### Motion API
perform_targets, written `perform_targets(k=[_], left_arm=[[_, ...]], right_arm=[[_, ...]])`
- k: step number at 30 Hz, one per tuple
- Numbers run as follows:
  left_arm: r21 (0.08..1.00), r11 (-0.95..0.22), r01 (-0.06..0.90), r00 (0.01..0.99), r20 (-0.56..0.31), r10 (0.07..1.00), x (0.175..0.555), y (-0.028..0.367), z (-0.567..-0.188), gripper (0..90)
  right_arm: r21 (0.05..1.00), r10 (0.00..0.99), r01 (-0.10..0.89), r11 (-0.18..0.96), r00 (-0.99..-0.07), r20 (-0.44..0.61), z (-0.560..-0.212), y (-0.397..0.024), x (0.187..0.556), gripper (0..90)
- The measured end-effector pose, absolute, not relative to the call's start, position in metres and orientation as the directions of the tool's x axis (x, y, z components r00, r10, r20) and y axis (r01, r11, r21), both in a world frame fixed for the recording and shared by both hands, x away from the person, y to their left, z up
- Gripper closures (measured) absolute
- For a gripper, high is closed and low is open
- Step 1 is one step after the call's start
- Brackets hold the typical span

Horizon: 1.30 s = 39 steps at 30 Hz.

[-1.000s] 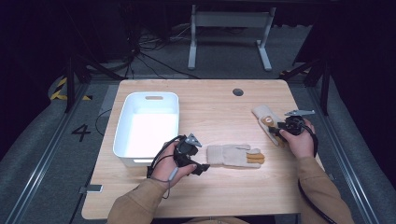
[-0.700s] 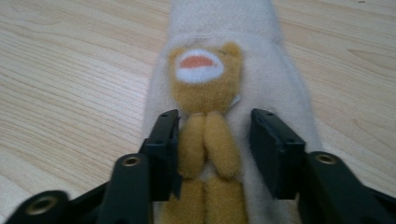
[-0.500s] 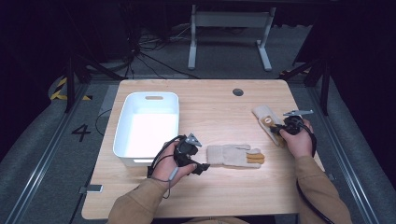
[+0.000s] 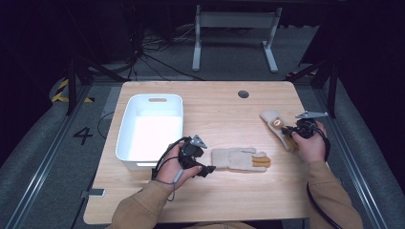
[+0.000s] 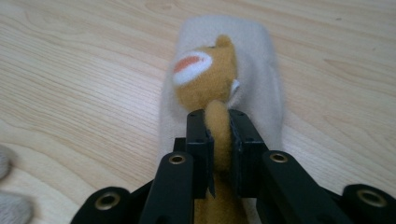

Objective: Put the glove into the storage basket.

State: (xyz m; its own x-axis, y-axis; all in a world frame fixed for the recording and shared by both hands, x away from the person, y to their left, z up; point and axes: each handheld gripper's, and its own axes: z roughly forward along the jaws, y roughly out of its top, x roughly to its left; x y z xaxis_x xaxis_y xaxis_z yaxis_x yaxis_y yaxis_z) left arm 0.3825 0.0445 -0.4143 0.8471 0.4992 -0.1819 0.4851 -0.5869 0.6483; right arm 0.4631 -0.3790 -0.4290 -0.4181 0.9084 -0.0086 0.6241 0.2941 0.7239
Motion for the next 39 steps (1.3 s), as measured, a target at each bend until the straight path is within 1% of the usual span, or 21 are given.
perform_targets(k=[11, 15, 18, 23, 30, 32, 39], left_arm=[[0.650, -0.602, 0.464, 0.864, -0.181, 0.470, 0.389, 0.034, -0.412, 26.7], [0.649, -0.608, 0.458, 0.869, -0.180, 0.462, 0.390, 0.030, -0.411, 26.9], [0.634, -0.617, 0.466, 0.870, -0.200, 0.451, 0.391, 0.028, -0.409, 30.1], [0.636, -0.628, 0.447, 0.880, -0.189, 0.435, 0.393, 0.027, -0.405, 28.1], [0.637, -0.625, 0.451, 0.878, -0.193, 0.438, 0.396, 0.025, -0.404, 26.8], [0.627, -0.623, 0.468, 0.871, -0.205, 0.447, 0.397, 0.026, -0.403, 27.6], [0.639, -0.615, 0.463, 0.872, -0.201, 0.447, 0.397, 0.029, -0.399, 29.4]], right_arm=[[0.765, 0.891, 0.565, 0.309, -0.453, -0.025, -0.400, -0.380, 0.438, 79.9], [0.776, 0.872, 0.538, 0.329, -0.488, -0.031, -0.388, -0.374, 0.429, 79.9], [0.786, 0.856, 0.514, 0.343, -0.516, -0.037, -0.379, -0.368, 0.422, 79.9], [0.803, 0.833, 0.477, 0.356, -0.552, -0.041, -0.367, -0.359, 0.411, 79.9], [0.812, 0.800, 0.447, 0.375, -0.599, -0.039, -0.355, -0.349, 0.400, 79.9], [0.815, 0.788, 0.439, 0.378, -0.614, -0.035, -0.352, -0.346, 0.397, 79.9], [0.827, 0.739, 0.396, 0.399, -0.673, -0.034, -0.342, -0.332, 0.387, 80.0]])
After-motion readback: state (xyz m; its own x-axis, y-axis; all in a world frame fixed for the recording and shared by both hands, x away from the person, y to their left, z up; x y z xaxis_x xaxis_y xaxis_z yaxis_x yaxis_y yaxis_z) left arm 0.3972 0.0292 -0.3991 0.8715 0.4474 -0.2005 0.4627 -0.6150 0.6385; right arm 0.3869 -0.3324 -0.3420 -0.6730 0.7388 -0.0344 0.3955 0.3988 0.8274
